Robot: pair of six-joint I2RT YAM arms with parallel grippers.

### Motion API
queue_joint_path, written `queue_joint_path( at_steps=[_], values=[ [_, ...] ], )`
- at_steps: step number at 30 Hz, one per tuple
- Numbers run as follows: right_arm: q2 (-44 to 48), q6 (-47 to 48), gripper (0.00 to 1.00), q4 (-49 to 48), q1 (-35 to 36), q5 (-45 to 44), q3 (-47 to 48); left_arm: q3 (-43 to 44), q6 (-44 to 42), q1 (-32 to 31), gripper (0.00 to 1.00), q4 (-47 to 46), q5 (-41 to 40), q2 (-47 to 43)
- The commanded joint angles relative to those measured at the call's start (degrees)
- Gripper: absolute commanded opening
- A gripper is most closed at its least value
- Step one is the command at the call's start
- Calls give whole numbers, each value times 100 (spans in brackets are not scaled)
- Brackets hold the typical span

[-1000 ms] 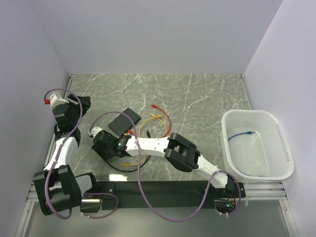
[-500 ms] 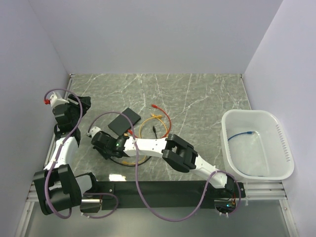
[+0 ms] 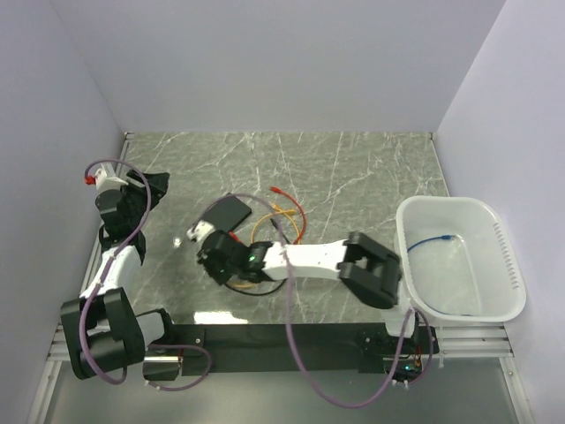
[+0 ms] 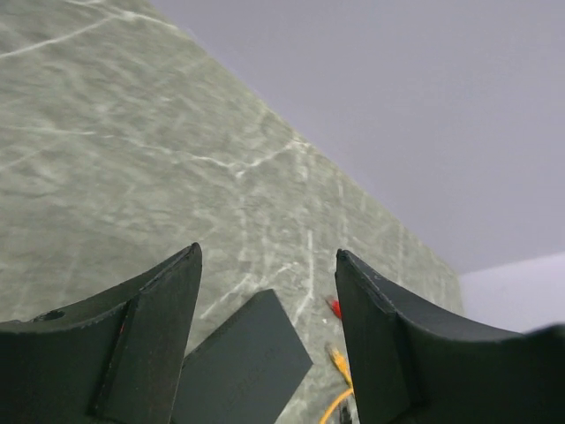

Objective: Insert the plug into the switch port

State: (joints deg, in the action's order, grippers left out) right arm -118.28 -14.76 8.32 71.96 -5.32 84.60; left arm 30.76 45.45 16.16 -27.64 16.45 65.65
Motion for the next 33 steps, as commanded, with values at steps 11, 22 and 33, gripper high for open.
queue_joint_path(
  at_steps=[11,22,33],
  values=[
    [2089,-527,0,-2421,-1491,2139,-2464,500,-80,-1157,66,-1586,1914,1002],
    [2397,-1555,0,-4153,-2590,3774,-3432,527,543,-1871,56,-2772,2617,1371],
    [2292,-2443,0,-5455,-3030,4970,-3837,650,553,-2258,52,-3204,2899,1741]
  ],
)
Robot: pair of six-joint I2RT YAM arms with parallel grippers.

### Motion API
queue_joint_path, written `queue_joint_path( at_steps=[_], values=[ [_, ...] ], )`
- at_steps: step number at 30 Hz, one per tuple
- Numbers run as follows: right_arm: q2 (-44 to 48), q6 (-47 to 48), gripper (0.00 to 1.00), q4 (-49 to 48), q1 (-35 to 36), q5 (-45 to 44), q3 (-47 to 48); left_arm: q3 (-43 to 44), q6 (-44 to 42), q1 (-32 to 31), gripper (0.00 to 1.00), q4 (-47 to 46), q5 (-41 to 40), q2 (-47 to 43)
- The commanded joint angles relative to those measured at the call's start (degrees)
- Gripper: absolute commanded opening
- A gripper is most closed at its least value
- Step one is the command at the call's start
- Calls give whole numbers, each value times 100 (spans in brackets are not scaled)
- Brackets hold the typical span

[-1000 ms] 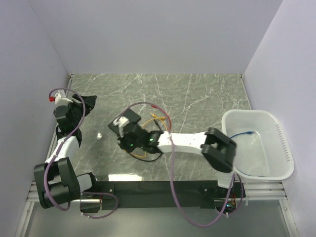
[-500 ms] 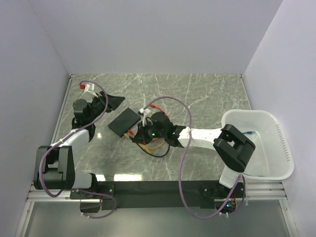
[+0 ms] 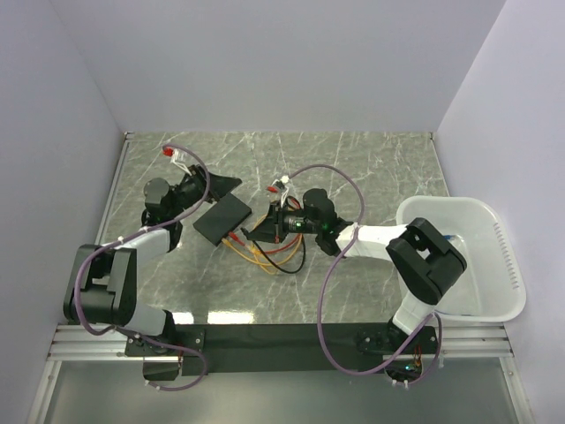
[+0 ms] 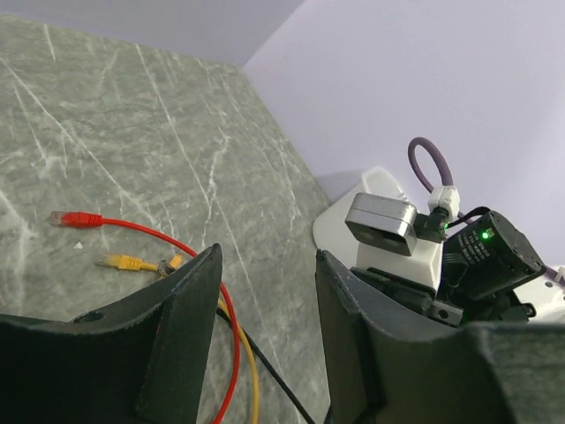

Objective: Insert the plug into the switch port

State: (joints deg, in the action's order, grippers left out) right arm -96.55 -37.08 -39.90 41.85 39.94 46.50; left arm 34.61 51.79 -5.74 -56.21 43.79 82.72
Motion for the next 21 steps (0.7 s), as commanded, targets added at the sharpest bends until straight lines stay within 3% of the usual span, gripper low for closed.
queue_joint_path(
  at_steps=[1,8,16,18,19,20,21],
  values=[
    [110,-212,0,-650,-27,453,-18,283,-99,-77,52,-295,156,43],
    [84,-370,0,-914,-19,751,-18,292,-213,-103,52,-198,121,52],
    [198,-116,0,-537,-19,550,52,309,-310,-129,51,-14,60,-63],
    [277,147,0,-64,-18,25,78,362,-336,-156,51,109,-71,-115],
    [460,305,0,243,-1,-378,113,441,-354,-182,50,632,-177,-150],
    [584,707,0,951,43,-1574,131,702,-467,-191,50,1150,-334,-255],
    [715,920,0,1297,130,-2230,140,862,-555,-217,50,1678,-606,-308]
  ],
)
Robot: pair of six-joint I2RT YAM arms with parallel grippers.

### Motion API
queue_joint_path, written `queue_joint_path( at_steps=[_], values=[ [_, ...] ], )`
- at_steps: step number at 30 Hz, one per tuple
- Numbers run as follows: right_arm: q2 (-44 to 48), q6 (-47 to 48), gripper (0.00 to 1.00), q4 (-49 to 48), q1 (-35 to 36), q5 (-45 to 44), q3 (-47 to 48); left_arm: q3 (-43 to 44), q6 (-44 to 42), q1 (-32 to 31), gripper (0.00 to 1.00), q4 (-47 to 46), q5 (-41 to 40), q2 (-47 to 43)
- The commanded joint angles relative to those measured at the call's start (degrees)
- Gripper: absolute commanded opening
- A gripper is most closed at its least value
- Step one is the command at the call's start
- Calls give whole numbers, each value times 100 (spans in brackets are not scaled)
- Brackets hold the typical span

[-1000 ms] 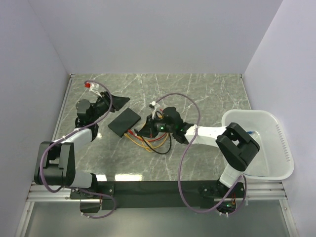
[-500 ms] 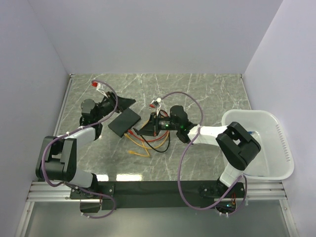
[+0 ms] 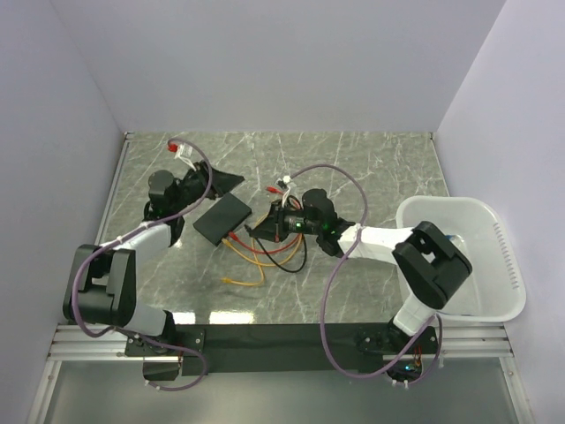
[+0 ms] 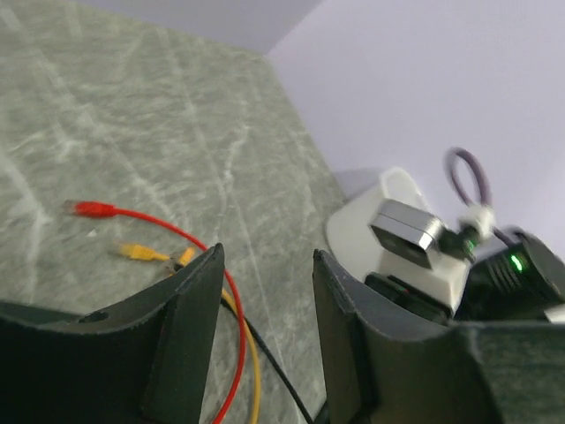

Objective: Insert the plug into the switch port

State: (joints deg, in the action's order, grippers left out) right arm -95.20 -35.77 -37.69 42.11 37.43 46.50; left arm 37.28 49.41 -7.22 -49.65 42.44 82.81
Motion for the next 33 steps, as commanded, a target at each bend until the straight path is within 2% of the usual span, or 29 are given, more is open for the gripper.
queue_joint_path(
  at_steps=[1,2,4,7,12,16,33],
  values=[
    [816,965,0,1367,192,-2594,166,762,-396,-95,51,2115,-1030,-370],
    [906,1167,0,1814,340,-3262,201,920,-510,-165,51,2517,-1305,-414],
    [1073,1247,0,2002,377,-4151,219,1211,-572,-331,52,2968,-1614,-519],
    [1196,1353,0,2178,447,-4700,228,1396,-599,-534,54,3277,-1799,-564],
    [1320,1511,0,2187,596,-5035,202,1615,-590,-1096,54,3523,-1959,-126],
    [1372,1617,0,2222,676,-5254,175,1528,-555,-1517,53,3365,-1984,60],
    [1513,1617,0,2134,676,-5343,78,1546,-458,-2222,47,3163,-2073,587]
  ],
)
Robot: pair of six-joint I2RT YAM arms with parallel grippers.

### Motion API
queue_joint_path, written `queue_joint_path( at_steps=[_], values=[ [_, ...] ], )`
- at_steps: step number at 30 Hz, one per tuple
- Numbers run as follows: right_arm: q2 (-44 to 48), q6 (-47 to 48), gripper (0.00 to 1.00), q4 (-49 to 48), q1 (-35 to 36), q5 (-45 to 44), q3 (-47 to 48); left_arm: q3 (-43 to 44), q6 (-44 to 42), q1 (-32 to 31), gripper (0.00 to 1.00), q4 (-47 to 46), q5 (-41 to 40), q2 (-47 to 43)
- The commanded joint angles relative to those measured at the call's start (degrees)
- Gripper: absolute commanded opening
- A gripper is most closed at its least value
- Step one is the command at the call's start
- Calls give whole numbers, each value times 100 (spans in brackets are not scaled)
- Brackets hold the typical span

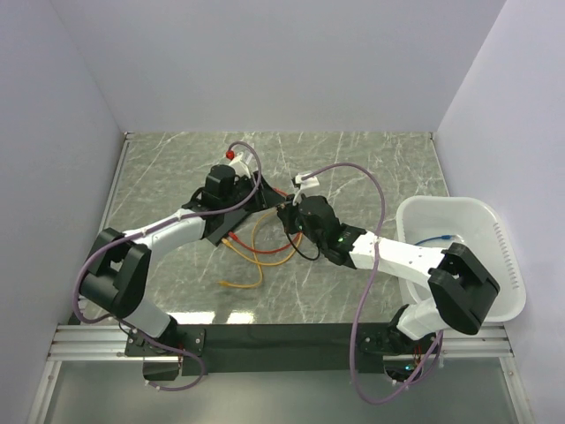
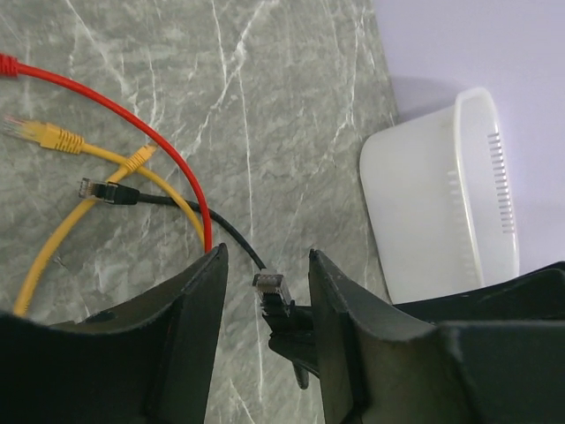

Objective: Insert the plug into the switch port

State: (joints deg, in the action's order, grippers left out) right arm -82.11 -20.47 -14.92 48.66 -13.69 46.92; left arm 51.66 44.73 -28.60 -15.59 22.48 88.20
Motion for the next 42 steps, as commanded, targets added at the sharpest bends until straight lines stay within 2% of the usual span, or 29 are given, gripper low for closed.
queue_joint_path(
  at_steps=[1,18,32,40,42],
  values=[
    [186,87,0,-134,20,-248,54,116,9,-110,47,-251,-94,65],
    [89,69,0,-55,47,-274,81,72,71,-163,37,-304,-393,-49],
    [37,61,0,-20,99,-274,107,2,141,-163,36,-383,-666,-163],
    [-25,43,0,-11,99,-265,177,-7,194,-163,16,-418,-596,-110],
    [-25,43,0,-2,91,-274,186,-24,203,-155,7,-444,-552,-119]
  ],
)
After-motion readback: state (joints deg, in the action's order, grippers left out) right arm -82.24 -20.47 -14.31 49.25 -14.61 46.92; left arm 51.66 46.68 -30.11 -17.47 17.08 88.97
